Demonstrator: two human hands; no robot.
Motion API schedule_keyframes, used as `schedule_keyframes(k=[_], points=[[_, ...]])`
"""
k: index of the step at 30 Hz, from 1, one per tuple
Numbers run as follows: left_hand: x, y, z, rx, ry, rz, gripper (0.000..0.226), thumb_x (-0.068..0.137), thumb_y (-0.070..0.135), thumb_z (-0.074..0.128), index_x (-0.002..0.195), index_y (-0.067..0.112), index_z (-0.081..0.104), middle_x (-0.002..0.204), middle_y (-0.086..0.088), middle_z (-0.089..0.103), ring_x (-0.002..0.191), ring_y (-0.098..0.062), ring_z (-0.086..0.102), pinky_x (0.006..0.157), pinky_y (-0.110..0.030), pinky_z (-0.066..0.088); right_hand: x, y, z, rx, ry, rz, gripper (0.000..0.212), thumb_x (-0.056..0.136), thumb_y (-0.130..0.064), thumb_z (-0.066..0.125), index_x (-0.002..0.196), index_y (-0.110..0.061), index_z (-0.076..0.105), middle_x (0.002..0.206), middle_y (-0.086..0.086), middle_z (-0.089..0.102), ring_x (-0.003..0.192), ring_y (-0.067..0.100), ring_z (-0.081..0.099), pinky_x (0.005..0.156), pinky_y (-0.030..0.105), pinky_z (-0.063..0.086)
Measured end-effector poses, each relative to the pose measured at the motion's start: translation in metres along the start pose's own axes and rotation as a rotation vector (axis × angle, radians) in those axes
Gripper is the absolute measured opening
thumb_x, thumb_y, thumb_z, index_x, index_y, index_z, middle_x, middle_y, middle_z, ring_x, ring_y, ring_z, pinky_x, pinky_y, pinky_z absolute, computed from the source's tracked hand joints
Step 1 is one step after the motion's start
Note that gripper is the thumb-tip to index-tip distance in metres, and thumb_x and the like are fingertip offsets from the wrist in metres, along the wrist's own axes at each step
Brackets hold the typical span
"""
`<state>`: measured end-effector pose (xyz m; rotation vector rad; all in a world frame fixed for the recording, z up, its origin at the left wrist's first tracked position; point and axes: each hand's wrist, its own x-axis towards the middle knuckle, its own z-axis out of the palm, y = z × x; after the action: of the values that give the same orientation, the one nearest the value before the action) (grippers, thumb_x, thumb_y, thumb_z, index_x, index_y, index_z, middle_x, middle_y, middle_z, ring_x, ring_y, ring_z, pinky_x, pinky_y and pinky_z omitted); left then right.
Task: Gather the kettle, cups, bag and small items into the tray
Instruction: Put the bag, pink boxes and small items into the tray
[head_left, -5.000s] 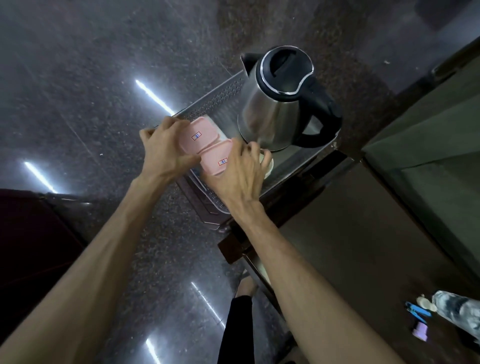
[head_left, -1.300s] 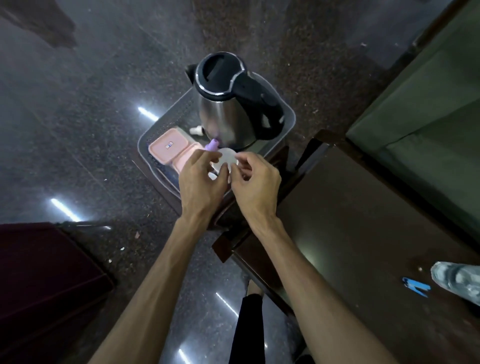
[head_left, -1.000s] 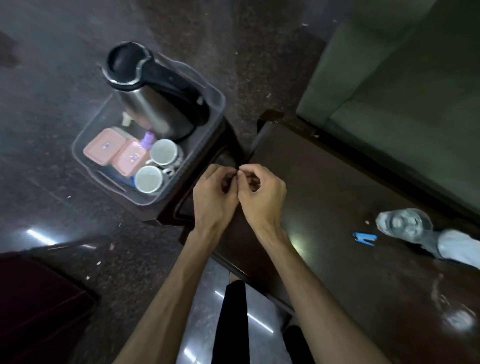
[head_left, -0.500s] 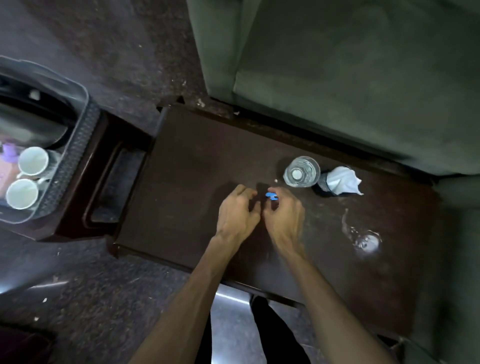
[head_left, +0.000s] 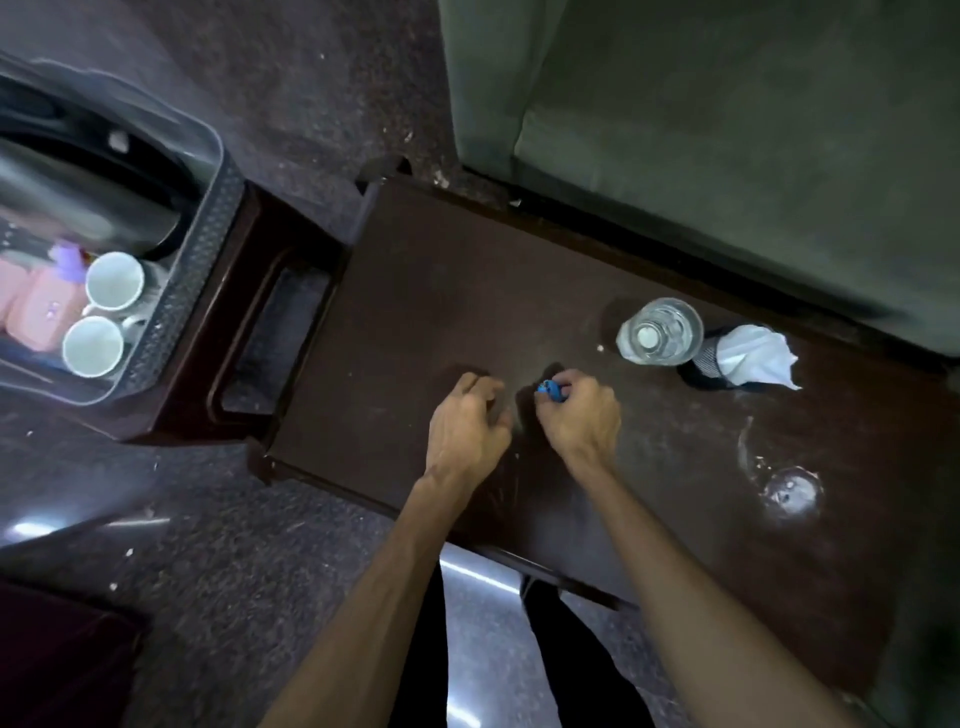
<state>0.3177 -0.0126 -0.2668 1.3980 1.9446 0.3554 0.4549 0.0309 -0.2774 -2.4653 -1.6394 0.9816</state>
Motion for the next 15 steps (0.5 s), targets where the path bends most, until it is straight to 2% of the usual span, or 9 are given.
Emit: schedule_keyframes(k=[3, 6, 9, 11, 13, 15], points=[[-0.002, -0.023, -0.026, -0.088, 0.092, -0.065, 0.034, 0.085, 0.018, 0.071, 0.12, 0.018, 0.071, 0.113, 0.002, 0.066, 0.081, -0.021, 0.068, 0.08, -0.036, 0.059, -0.017, -0.042, 0.015, 0.33, -0.144, 0.092, 0.011, 0.077, -0.032, 0.085, 0.077, -0.03, 0.075, 0.071, -0.012, 0.073, 0.081, 0.014, 0.076, 0.072, 0.03, 0.058], [-0.003, -0.049, -0.064, -0.173, 0.206, -0.109, 0.032, 0.085, 0.019, 0.071, 0.117, 0.019, 0.072, 0.111, 0.006, 0.067, 0.071, -0.009, 0.061, 0.077, -0.035, 0.058, -0.032, -0.098, 0.036, 0.469, -0.282, 0.073, 0.009, 0.074, -0.035, 0.085, 0.071, -0.034, 0.076, 0.068, -0.014, 0.076, 0.07, 0.0, 0.073, 0.07, 0.028, 0.058], [-0.003, -0.076, -0.108, -0.225, 0.319, -0.122, 0.026, 0.088, 0.019, 0.069, 0.114, 0.019, 0.071, 0.107, 0.007, 0.068, 0.081, -0.007, 0.065, 0.079, -0.036, 0.058, -0.047, -0.159, 0.057, 0.553, -0.396, 0.028, 0.004, 0.073, -0.032, 0.079, 0.077, -0.032, 0.08, 0.075, -0.008, 0.08, 0.079, 0.012, 0.078, 0.086, 0.045, 0.064], [-0.001, -0.096, -0.142, -0.281, 0.412, -0.142, 0.024, 0.091, 0.018, 0.068, 0.114, 0.017, 0.071, 0.106, 0.004, 0.07, 0.088, -0.013, 0.068, 0.081, -0.04, 0.058, -0.062, -0.205, 0.069, 0.567, -0.454, -0.039, 0.006, 0.072, -0.034, 0.075, 0.073, -0.036, 0.08, 0.077, -0.004, 0.08, 0.083, 0.018, 0.078, 0.088, 0.052, 0.063], [0.001, -0.114, -0.177, -0.346, 0.521, -0.166, 0.02, 0.092, 0.016, 0.068, 0.112, 0.015, 0.071, 0.101, 0.001, 0.072, 0.087, -0.018, 0.069, 0.081, -0.044, 0.058, -0.077, -0.247, 0.08, 0.574, -0.482, -0.125, 0.008, 0.07, -0.037, 0.073, 0.072, -0.041, 0.08, 0.079, -0.004, 0.081, 0.087, 0.018, 0.079, 0.089, 0.052, 0.063], [0.003, -0.135, -0.212, -0.394, 0.637, -0.195, 0.016, 0.092, 0.015, 0.068, 0.108, 0.014, 0.071, 0.095, 0.0, 0.072, 0.082, -0.021, 0.068, 0.078, -0.046, 0.057, -0.093, -0.29, 0.092, 0.559, -0.477, -0.225, 0.012, 0.071, -0.038, 0.074, 0.08, -0.034, 0.082, 0.083, -0.004, 0.081, 0.089, 0.016, 0.079, 0.091, 0.049, 0.063]])
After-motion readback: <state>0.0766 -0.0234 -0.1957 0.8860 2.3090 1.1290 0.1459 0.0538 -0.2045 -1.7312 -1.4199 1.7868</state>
